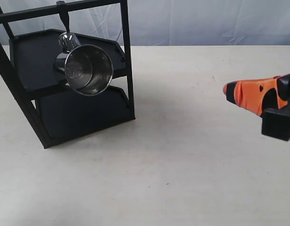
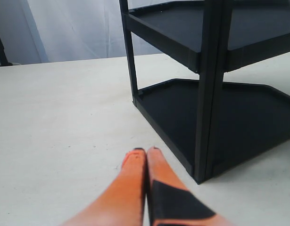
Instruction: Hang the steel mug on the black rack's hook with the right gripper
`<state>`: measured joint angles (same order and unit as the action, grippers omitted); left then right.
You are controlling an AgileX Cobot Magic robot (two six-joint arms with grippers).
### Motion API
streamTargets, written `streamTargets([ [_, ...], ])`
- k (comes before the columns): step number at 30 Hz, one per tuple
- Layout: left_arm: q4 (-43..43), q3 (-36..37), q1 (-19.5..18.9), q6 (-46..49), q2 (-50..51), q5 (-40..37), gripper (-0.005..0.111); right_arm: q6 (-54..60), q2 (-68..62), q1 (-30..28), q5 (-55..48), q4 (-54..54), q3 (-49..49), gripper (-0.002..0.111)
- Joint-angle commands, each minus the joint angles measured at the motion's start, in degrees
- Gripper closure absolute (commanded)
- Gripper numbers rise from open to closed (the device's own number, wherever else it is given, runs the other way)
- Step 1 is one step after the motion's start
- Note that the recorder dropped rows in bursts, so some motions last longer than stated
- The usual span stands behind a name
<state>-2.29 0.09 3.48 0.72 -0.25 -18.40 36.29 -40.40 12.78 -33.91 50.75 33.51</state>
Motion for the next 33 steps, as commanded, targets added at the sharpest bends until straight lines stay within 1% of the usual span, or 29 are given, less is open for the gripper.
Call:
streamTargets([
  [1,0.05,-0.09,0.13,-0.21,0.25,0.47,0.107,0.01,1.87,-0.22,0.60,-1.50,-0.16,0.109],
  [4,0.05,-0.09,0.13,-0.21,0.25,0.47,0.107,-0.38,3.52,-0.23,8.76,-1.64,-1.38,0.109],
  [7,-0.18,-0.09,0.13,-0.21,0.25,0.47,0.107,-0.38,7.30,-2.45,17.33,-1.52,-5.50,0.109],
  [8,-0.18,-0.09,0.13,-0.21,0.25,0.47,0.107,-0.38,10.96,-5.82,18.41,-1.42,-8.91,0.109],
  [11,-0.18,-0.09,0.13,-0.21,0.25,0.47,0.107,-0.38,14.71,-9.84,17.86,-1.42,-13.42,0.109],
  [14,-0.18,-0.09,0.13,-0.21,0.25,0.47,0.107,-0.38,15.51,-10.40,19.96,-4.18,-18.04,0.109],
  [18,-0.18,-0.09,0.13,-0.21,0.25,0.47,0.107,-0.38,15.51,-9.73,25.88,-3.85,-22.69,0.109],
  [20,-0.18,-0.09,0.13,-0.21,0.25,0.47,0.107,-2.68,15.51,-9.73,27.07,-8.19,-24.14,0.109],
  [22,-0.18,-0.09,0.13,-0.21,0.25,0.47,0.107,-16.29,15.51,-9.85,27.07,-22.55,-24.91,0.109],
  [23,-0.18,-0.09,0.13,-0.21,0.25,0.47,0.107,-28.64,15.51,-9.85,26.97,-33.33,-25.30,0.109],
  [25,-0.18,-0.09,0.13,-0.21,0.25,0.47,0.107,-35.32,15.51,-9.85,26.84,-39.38,-25.30,0.109],
  [31,-0.18,-0.09,0.13,-0.21,0.25,0.47,0.107,-36.29,16.00,-10.12,26.25,-42.63,-25.30,0.109],
  [33,-0.18,-0.09,0.13,-0.21,0.25,0.47,0.107,-36.29,18.38,-10.81,23.05,-43.57,-25.30,0.109],
])
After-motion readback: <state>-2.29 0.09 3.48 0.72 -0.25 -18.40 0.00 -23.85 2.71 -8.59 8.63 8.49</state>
